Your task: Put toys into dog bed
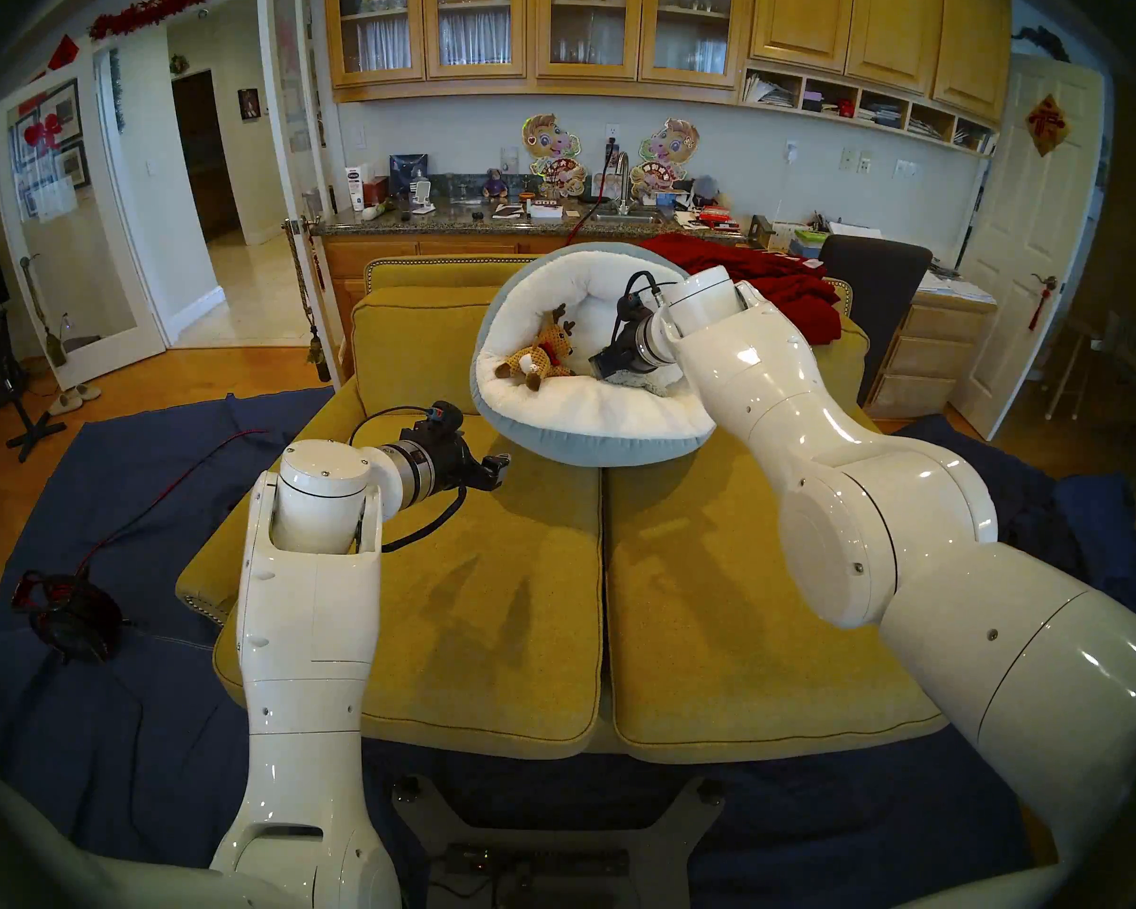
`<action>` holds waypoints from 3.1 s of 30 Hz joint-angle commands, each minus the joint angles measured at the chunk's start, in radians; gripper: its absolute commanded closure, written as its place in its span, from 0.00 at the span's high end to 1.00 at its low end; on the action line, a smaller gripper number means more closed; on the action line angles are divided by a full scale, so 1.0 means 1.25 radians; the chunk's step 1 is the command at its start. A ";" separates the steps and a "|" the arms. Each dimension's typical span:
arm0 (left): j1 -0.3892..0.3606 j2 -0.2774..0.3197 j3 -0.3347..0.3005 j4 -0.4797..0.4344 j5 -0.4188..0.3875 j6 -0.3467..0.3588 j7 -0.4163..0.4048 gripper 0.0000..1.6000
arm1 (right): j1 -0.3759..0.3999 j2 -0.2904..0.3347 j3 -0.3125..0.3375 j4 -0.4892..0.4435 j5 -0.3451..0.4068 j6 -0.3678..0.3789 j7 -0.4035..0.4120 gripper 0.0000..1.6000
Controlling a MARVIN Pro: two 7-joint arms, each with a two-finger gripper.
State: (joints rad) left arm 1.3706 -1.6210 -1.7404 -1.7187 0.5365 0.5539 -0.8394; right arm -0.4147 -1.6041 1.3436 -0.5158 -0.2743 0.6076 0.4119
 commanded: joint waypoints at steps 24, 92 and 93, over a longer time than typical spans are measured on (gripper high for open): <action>-0.033 -0.001 -0.001 -0.030 -0.007 -0.005 0.001 1.00 | 0.093 0.072 0.009 0.017 0.001 -0.138 0.163 1.00; -0.028 0.000 0.001 -0.023 -0.004 -0.005 0.002 1.00 | -0.373 0.384 0.201 -0.519 0.094 0.072 0.471 1.00; -0.028 0.000 0.001 -0.023 -0.004 -0.005 0.002 1.00 | -0.388 0.387 0.208 -0.538 0.099 0.070 0.478 1.00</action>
State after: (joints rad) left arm 1.3692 -1.6209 -1.7403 -1.7208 0.5361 0.5539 -0.8389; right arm -0.8296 -1.1658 1.5473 -1.0823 -0.1925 0.7152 0.9657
